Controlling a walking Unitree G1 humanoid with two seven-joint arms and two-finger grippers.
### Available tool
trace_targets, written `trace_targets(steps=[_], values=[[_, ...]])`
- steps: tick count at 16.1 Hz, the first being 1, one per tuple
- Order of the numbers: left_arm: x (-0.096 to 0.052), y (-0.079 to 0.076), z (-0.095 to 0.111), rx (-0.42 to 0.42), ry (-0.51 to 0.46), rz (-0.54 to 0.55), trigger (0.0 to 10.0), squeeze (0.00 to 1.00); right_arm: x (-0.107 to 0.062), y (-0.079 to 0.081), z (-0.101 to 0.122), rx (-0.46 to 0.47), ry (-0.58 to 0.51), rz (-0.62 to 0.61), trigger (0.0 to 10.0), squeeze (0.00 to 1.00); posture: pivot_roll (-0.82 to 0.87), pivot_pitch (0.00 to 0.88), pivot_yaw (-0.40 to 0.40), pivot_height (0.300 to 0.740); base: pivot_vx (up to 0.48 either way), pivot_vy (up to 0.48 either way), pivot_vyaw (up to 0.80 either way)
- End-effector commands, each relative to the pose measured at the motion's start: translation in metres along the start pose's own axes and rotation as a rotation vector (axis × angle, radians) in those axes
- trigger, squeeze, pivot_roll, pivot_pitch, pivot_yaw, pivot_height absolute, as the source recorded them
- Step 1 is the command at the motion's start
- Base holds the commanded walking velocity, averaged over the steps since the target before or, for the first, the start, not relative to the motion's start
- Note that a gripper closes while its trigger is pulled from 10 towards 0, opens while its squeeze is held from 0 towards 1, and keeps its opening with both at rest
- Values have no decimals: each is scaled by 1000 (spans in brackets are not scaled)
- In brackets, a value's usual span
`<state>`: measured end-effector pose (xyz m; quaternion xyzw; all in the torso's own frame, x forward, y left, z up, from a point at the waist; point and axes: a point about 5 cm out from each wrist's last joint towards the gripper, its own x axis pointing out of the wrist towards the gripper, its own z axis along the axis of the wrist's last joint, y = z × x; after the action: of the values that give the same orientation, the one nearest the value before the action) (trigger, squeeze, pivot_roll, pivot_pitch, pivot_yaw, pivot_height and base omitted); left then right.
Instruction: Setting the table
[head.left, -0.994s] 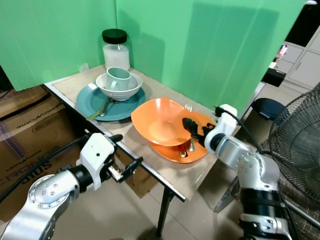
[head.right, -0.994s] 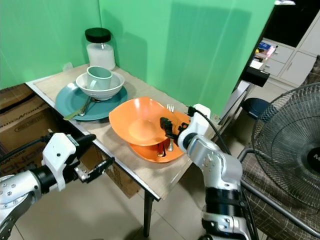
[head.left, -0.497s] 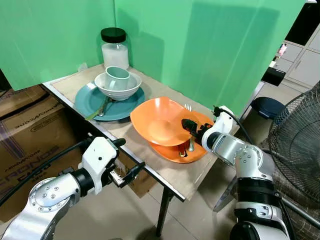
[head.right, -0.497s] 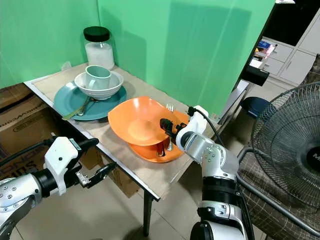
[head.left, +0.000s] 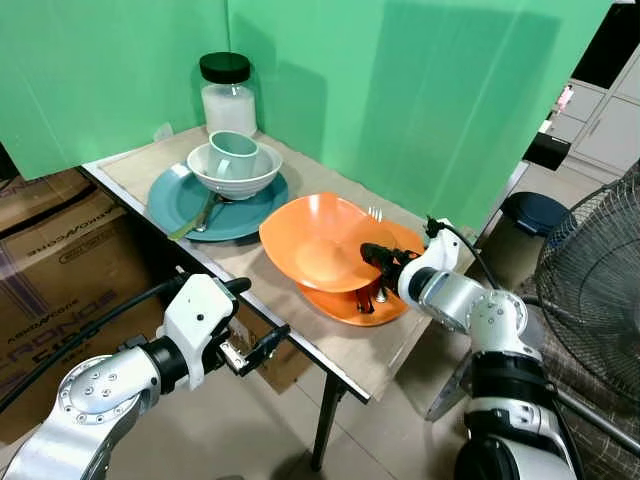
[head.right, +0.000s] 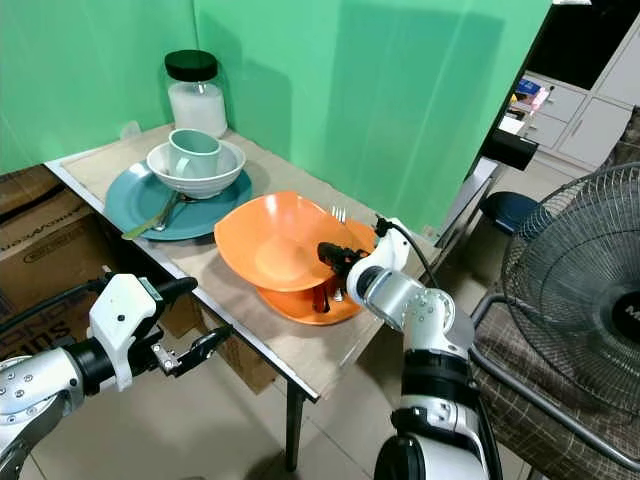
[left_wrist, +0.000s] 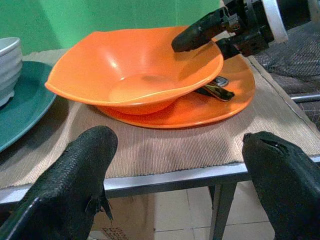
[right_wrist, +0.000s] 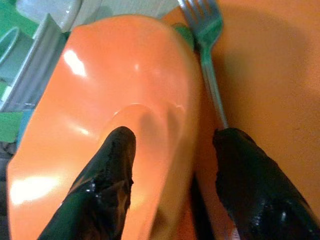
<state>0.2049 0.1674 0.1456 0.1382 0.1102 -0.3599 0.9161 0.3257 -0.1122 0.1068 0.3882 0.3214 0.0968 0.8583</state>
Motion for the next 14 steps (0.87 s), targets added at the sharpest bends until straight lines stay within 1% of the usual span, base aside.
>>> trace_targets(steps=[1, 9, 11, 13, 14], values=[[0, -1, 3, 7, -4, -7, 10000, 0, 0, 2, 4, 26, -8, 8, 0, 0, 132, 0, -90, 740, 0, 0, 0], [2, -1, 3, 15, -4, -3, 10000, 0, 1, 3, 6, 65, -2, 22, 0, 0, 132, 0, -90, 740, 0, 0, 0], [2, 0, 2, 17, -3, -2, 10000, 0, 1, 4, 7, 60, -5, 26, 0, 0, 132, 0, -90, 740, 0, 0, 0], [2, 0, 2, 18, -2, -3, 10000, 0, 1, 6, 9, 72, -13, 42, 0, 0, 130, 0, -87, 740, 0, 0, 0], [3, 0, 2, 18, -2, -4, 10000, 0, 1, 8, 10, 95, -15, 58, 0, 0, 129, 0, -85, 740, 0, 0, 0]])
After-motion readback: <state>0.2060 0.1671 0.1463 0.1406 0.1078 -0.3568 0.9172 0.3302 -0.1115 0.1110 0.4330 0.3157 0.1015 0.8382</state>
